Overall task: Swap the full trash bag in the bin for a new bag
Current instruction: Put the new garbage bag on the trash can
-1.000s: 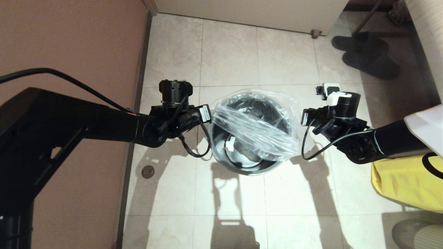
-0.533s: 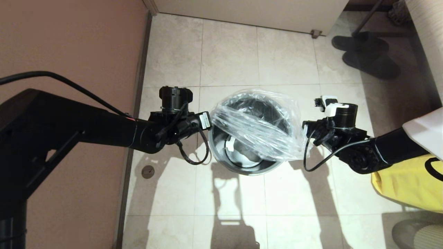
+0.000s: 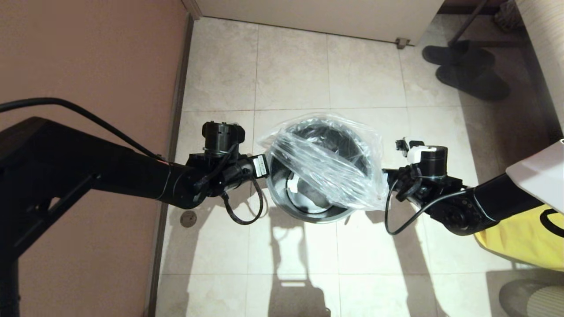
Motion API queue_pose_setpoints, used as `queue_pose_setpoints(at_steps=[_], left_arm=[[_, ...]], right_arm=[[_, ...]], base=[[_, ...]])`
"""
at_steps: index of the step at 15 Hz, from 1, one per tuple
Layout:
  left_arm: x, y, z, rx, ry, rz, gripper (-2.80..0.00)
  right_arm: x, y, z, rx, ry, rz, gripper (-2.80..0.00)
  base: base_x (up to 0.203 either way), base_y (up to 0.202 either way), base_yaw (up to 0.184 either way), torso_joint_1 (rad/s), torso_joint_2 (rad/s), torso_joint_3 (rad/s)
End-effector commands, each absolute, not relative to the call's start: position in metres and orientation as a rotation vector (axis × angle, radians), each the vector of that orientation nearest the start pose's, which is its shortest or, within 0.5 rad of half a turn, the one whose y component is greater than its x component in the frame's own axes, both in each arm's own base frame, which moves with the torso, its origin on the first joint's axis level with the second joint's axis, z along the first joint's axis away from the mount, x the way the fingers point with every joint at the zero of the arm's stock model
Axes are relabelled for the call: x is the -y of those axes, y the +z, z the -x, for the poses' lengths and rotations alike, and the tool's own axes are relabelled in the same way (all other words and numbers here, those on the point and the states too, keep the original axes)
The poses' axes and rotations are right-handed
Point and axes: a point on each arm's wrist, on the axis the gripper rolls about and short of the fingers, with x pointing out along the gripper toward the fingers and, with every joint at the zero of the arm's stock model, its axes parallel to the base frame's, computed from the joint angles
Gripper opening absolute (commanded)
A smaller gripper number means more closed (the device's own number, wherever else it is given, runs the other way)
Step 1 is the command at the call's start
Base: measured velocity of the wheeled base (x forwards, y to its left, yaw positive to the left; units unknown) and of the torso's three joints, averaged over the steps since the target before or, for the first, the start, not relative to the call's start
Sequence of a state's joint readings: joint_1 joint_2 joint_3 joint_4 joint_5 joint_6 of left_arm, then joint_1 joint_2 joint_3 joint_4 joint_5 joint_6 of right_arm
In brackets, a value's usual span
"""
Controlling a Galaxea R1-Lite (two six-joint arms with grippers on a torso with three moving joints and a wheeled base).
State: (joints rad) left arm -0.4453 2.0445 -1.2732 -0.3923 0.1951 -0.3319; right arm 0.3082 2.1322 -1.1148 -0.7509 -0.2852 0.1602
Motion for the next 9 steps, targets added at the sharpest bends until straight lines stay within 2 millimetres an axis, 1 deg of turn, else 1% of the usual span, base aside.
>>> queue_pose_setpoints(at_steps=[1,3,4,5,8,9], left_arm=[[0.17,0.161,-0.366,-0.407,-0.182,0.205,-2.8],[0.167,0.16,-0.359,-0.42,-0.177,0.201,-2.8],[0.164,0.162,-0.355,-0.417,-0.176,0.204,-2.8],[0.161,0.17,-0.352,-0.395,-0.174,0.216,-2.8],[0.147,0.217,-0.333,-0.27,-0.187,0.277,-2.8],[0.148,0.234,-0.328,-0.233,-0.208,0.291,-2.8]], right_arm=[[-0.121,0.116,-0.391,-0.267,0.008,-0.08,-2.8],[-0.121,0.118,-0.387,-0.268,0.015,-0.081,-2.8],[-0.122,0.122,-0.386,-0.26,0.017,-0.083,-2.8],[-0.121,0.125,-0.386,-0.252,0.018,-0.086,-2.8],[-0.121,0.126,-0.385,-0.25,0.016,-0.085,-2.8],[-0.121,0.125,-0.385,-0.251,0.016,-0.086,-2.8]], base=[[0.0,0.0,0.0,0.0,0.0,0.0],[0.0,0.0,0.0,0.0,0.0,0.0],[0.0,0.0,0.0,0.0,0.0,0.0],[0.0,0.0,0.0,0.0,0.0,0.0],[0.0,0.0,0.0,0.0,0.0,0.0],[0.0,0.0,0.0,0.0,0.0,0.0]])
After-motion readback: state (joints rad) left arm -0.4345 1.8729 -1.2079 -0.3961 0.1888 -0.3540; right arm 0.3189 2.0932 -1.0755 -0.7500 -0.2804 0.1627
